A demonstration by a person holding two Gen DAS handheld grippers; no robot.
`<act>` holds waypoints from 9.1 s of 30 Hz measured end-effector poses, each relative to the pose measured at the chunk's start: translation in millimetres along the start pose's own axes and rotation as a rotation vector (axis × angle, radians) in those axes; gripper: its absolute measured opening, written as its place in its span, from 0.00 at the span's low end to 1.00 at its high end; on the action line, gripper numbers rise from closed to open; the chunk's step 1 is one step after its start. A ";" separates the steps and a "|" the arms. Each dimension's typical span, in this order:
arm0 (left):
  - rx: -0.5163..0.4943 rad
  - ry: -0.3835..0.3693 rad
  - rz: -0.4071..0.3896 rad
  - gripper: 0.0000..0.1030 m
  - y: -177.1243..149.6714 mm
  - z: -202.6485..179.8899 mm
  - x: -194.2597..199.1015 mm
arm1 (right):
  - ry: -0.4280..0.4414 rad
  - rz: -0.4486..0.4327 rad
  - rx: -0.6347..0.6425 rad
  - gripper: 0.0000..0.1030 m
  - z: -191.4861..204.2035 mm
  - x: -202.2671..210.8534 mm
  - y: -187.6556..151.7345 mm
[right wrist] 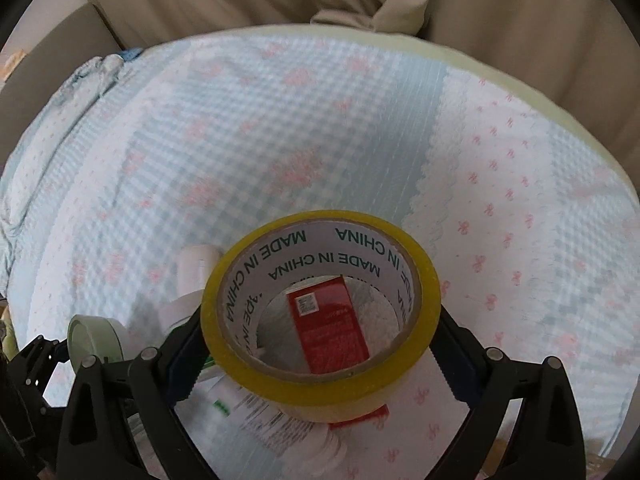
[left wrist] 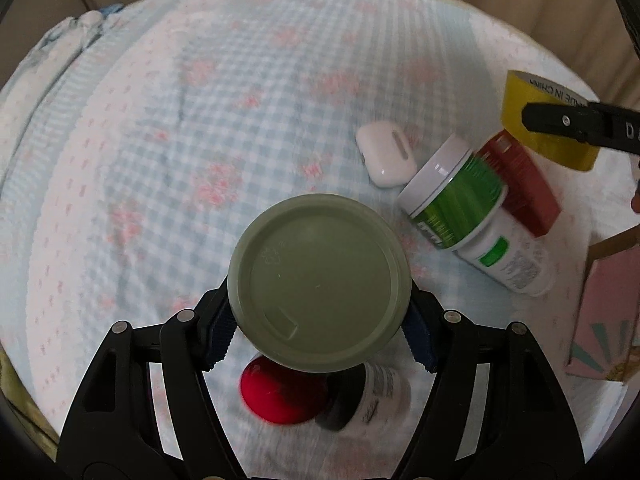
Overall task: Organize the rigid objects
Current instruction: 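Carry the green jar and tape roll with both tools into the cardboard box, then open both tools to release the jar and tape, then lift away, then grasp the red-lidded jar with the left tool while the right tool grasps the white bottle, then carry the red-lidded jar and white bottle with both tools over the cardboard box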
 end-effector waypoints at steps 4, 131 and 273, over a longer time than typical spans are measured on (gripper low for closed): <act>0.006 -0.002 -0.050 0.66 -5.5 2.2 40.8 | -0.001 -0.050 -0.006 0.94 4.7 37.8 -8.5; -0.325 -0.093 -0.049 1.00 -131.6 -249.9 243.6 | -0.094 -0.099 -0.003 1.00 -161.7 261.3 -257.3; -0.686 -0.214 -0.201 0.49 -68.0 -146.6 271.0 | 0.082 -0.134 -0.317 0.45 0.6 285.1 -196.0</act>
Point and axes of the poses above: each gripper's, at about its wrist camera, not at the fingertips, and x roughly against the way its jaws point, z to its left, y to its top, the point moved 1 cm from there along -x, roughly the way its jaws point, and after that the axes turned 9 degrees about z, right-handed, at the moved point
